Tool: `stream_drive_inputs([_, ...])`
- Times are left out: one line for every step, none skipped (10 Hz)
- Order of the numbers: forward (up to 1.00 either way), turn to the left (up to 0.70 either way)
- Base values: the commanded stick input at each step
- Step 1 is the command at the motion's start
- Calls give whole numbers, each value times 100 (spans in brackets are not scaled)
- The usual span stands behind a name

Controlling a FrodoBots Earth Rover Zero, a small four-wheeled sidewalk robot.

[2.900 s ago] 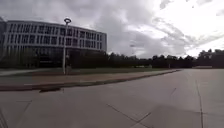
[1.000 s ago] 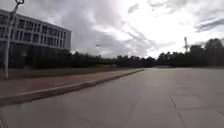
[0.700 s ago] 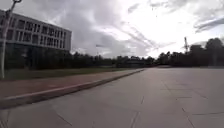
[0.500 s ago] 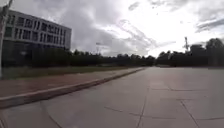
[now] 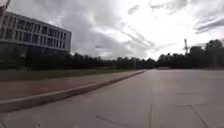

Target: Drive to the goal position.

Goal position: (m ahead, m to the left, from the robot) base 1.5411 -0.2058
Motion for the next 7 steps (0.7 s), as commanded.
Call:
stream_drive_inputs([70, -35])
stream_drive_inputs([70, -30])
stream_drive_inputs([70, -23])
stream_drive_inputs([70, -16])
stream_drive_inputs([70, -8])
stream_drive_inputs([70, -1])
stream_drive_inputs([70, 0])
